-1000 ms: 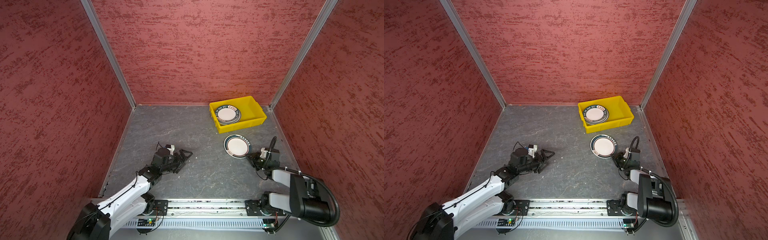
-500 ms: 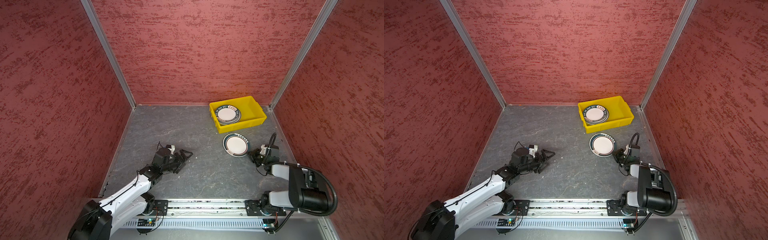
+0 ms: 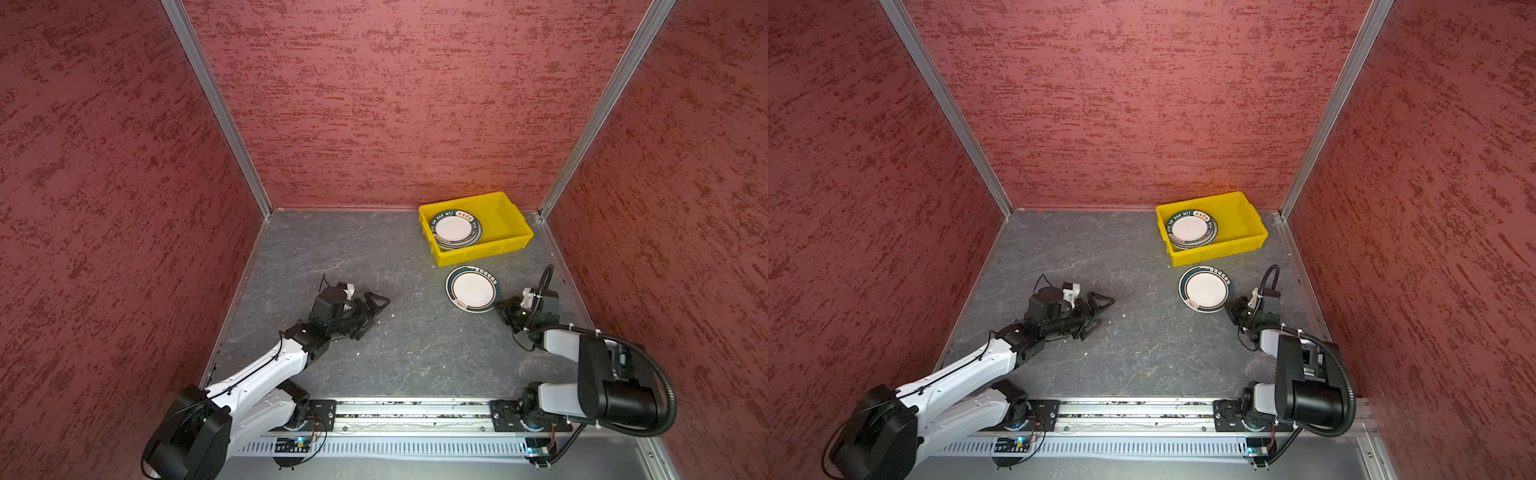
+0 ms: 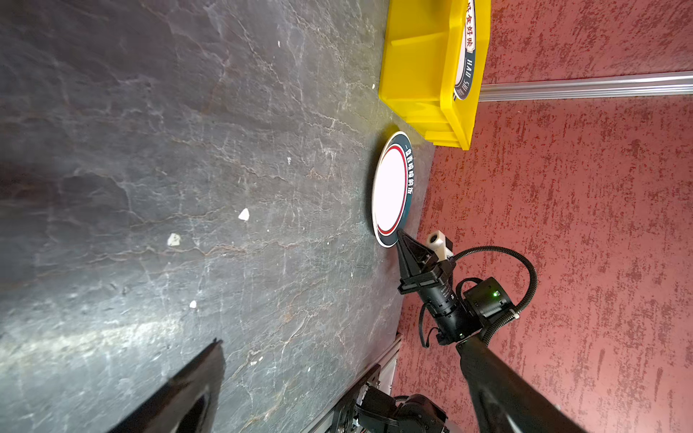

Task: Place the plates into the plastic bin on the countertop
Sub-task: 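Lift the red-rimmed plate upright with the right gripper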

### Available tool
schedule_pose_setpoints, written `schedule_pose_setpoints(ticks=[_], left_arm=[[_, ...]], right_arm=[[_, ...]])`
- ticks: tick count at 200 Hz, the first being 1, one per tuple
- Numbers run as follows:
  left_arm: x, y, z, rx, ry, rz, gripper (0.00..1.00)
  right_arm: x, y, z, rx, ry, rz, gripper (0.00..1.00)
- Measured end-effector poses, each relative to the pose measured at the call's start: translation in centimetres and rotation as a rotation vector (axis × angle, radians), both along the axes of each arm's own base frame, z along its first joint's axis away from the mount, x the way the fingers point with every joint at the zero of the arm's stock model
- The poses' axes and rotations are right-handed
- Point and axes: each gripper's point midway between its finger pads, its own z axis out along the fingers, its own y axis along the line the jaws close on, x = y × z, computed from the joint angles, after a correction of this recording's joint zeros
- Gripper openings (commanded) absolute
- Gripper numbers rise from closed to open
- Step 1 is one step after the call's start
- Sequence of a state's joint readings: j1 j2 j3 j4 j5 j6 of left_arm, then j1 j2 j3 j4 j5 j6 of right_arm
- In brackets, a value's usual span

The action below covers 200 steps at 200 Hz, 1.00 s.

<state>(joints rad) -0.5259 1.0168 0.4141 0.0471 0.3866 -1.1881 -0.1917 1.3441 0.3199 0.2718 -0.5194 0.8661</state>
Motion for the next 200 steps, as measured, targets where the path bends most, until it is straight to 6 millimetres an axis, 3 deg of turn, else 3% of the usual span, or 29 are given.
schedule_pose_setpoints(ticks=[57, 118, 178, 200], left_arm=[[0.1, -0.4, -0.5, 0.004, 0.008, -0.01, 0.99], [1.0, -1.3, -1.7, 0.004, 0.012, -0.02, 0.99], [1.8, -3.0, -4.2, -0.016, 0.061, -0.066, 0.99], [2.0, -3.6, -4.5, -0.037, 0.06, -0.08, 0.99]], right_arm=[[-0.6, 0.0, 1.8, -0.021, -0.034, -0.001, 0.0], [-3.0, 0.7, 2.4, -0.003, -0.029, 0.013, 0.0], [-3.7, 2.1, 5.2, 0.071, -0.084, 0.051, 0.0], [-3.3, 2.6, 7.5, 0.095, -0.117, 0.079, 0.0]])
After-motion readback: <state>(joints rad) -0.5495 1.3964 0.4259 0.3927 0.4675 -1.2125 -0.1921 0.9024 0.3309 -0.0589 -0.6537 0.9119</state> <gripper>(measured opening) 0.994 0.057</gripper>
